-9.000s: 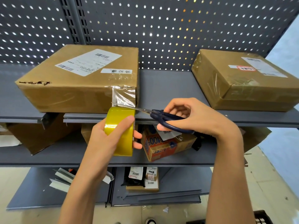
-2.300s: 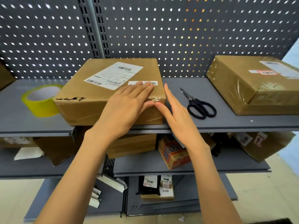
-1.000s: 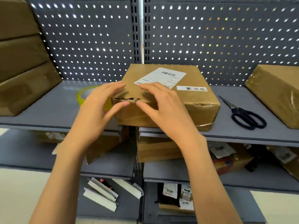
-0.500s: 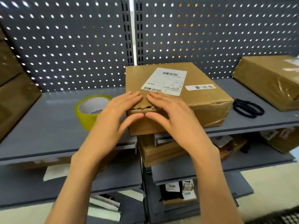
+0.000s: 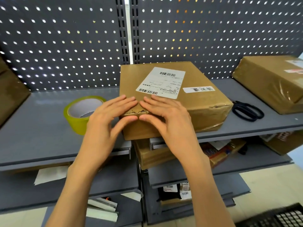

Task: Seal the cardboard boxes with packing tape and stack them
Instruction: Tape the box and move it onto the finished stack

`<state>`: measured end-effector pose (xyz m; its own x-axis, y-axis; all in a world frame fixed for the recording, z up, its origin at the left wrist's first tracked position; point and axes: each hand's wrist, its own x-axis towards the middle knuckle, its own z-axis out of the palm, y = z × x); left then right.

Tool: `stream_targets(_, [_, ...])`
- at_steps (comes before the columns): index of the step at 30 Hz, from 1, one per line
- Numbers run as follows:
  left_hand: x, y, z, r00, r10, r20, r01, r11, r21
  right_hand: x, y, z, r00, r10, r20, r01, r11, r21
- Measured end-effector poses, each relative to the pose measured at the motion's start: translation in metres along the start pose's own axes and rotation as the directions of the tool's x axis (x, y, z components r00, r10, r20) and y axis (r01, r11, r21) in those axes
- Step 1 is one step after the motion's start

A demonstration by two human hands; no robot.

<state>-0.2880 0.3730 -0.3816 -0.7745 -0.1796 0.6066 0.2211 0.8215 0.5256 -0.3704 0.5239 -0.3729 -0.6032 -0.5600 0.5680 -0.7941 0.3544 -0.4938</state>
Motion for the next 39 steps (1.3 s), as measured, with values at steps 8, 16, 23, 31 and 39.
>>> stream_targets(8, [-0.006, -0.004, 0.007, 0.999, -0.046, -0.014, 0.044, 0.992, -0.118, -0.002, 0.003, -0.003, 0.999, -0.023, 0.039, 0.022, 1.000, 0.012])
stream_targets(16, [-0.006, 0.000, 0.013, 0.993, -0.042, -0.109, 0.029, 0.992, -0.121, -0.002, 0.005, 0.004, 0.998, -0.024, -0.062, 0.026, 0.999, 0.033])
stream_targets(23, [-0.007, 0.001, 0.012, 0.992, -0.068, -0.109, 0.054, 0.991, -0.126, -0.002, 0.004, 0.003, 0.999, -0.007, -0.053, 0.011, 0.998, 0.059])
stream_targets(31, [-0.013, 0.007, 0.017, 0.990, -0.106, -0.092, 0.087, 0.977, -0.197, -0.005, 0.000, -0.002, 1.000, -0.014, 0.017, 0.013, 0.998, 0.054])
stream_targets(39, [-0.014, 0.012, 0.008, 0.989, -0.144, -0.018, 0.137, 0.966, -0.219, -0.004, -0.002, -0.007, 0.998, 0.004, 0.061, -0.008, 0.998, 0.066])
